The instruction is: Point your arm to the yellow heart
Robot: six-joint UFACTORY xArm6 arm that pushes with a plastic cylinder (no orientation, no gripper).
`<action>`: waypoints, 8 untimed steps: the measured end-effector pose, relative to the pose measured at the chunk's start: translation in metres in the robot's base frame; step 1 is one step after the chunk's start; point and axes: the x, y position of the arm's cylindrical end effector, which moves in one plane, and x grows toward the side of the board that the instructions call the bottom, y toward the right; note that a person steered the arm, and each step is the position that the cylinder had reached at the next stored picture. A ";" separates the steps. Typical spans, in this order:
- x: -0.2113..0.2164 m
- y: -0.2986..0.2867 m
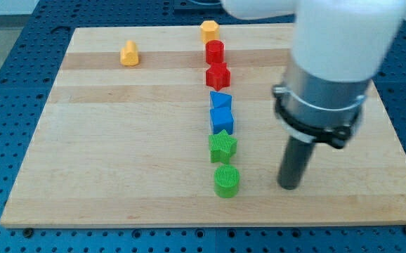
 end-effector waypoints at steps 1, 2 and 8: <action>0.031 0.008; 0.048 -0.005; 0.005 -0.238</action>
